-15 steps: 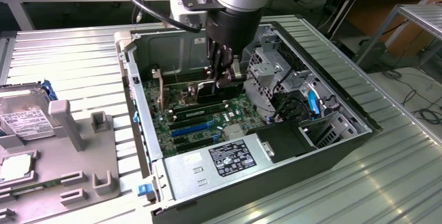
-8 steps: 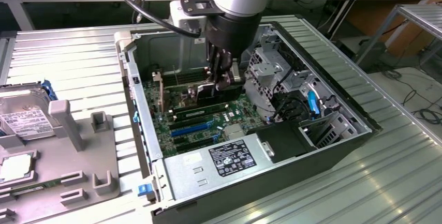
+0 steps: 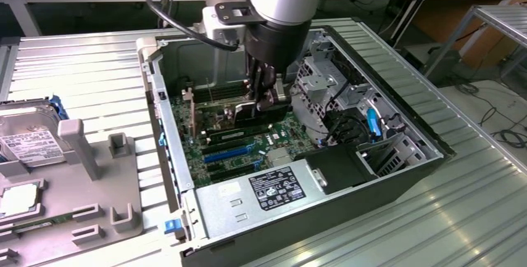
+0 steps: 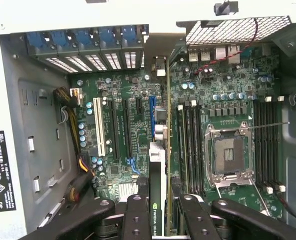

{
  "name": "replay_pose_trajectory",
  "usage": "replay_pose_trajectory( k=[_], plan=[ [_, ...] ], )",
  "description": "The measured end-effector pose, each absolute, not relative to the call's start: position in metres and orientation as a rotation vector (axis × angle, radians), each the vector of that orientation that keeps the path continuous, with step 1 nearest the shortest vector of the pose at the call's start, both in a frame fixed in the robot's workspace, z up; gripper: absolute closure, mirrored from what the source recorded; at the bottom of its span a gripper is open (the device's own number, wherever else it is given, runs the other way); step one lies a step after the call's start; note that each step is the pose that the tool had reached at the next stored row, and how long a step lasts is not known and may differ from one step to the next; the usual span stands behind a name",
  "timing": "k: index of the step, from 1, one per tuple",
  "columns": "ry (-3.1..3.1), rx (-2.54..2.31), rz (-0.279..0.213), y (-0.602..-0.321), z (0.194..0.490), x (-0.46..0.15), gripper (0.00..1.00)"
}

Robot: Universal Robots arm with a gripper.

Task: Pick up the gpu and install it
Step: 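Insert the gpu into the slot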

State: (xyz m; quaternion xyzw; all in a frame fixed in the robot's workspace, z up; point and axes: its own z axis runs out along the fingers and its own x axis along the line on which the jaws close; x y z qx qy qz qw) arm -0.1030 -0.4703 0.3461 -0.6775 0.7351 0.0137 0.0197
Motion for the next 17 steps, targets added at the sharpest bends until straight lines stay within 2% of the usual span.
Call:
replay_pose_trajectory(
  k=[17],
  plan=[
    [2.280,-2.099,0.039,-0.470,0.330,-0.103,0.73]
  ],
)
